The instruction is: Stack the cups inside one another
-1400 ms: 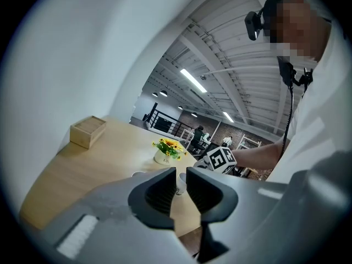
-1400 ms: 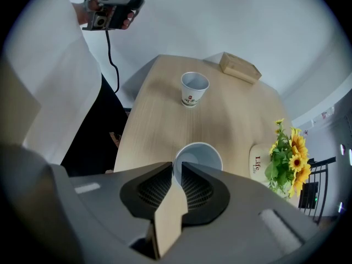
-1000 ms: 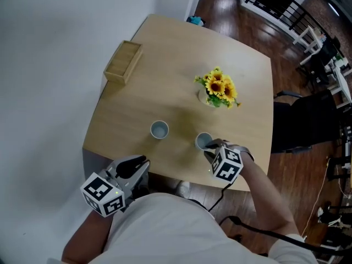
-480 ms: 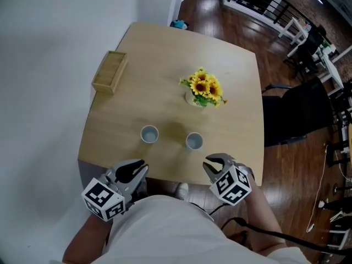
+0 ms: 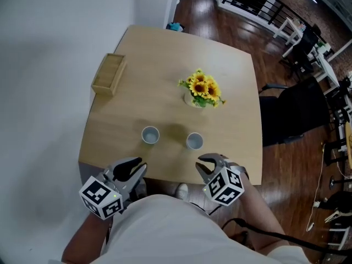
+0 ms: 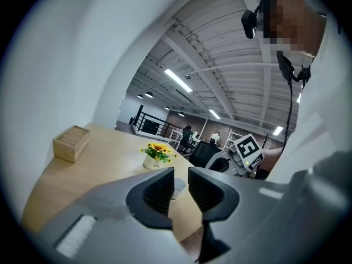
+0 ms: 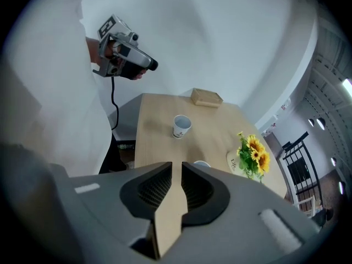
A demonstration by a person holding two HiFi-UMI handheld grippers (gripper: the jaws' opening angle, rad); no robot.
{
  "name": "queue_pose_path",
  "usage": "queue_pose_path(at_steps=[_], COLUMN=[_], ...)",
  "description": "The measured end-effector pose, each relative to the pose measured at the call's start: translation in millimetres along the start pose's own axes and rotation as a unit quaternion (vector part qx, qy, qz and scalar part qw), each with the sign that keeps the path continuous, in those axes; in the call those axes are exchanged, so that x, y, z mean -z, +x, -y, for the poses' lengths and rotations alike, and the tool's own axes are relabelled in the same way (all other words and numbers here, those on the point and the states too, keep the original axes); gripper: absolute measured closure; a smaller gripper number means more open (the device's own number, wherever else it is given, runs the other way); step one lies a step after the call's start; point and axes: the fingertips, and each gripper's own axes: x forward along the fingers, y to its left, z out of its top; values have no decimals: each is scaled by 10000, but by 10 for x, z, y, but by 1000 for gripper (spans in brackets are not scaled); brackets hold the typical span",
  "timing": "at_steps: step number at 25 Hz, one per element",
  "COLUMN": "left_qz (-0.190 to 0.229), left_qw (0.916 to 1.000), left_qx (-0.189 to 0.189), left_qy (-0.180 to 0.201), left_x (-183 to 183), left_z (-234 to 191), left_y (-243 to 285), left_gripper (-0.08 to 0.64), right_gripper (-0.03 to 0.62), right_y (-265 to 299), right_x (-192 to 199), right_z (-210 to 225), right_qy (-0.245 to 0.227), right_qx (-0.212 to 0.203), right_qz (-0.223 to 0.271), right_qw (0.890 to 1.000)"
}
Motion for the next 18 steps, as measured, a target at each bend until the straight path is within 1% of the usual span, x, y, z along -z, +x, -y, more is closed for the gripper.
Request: queue_pose_path(at_steps=[3,10,14,18], left_qz=[40,79,82,14], left_qw=[10000,9994,9990,9989], left_qx=[-46,-316,-404,-432], left_qy=[1,-104,-150,-199], left_x=[30,104,122,184], left_z=[-74,-302,-410,-544], left_y=[-133,-525,-728,-877], left_gripper=[468,463,462,463], right_gripper=[529,520,518,518], right_y=[190,678,969,1297], right_x=[-214,-703,-918,-1040], right_z=[-32,-128,-175,-174], right_qy=[-220,-749,-1076,-1291], right_qx=[-115,-372,-488,-548], right_qz=[62,86,-52,-233], right_qw=[9997,9965,9930,9898])
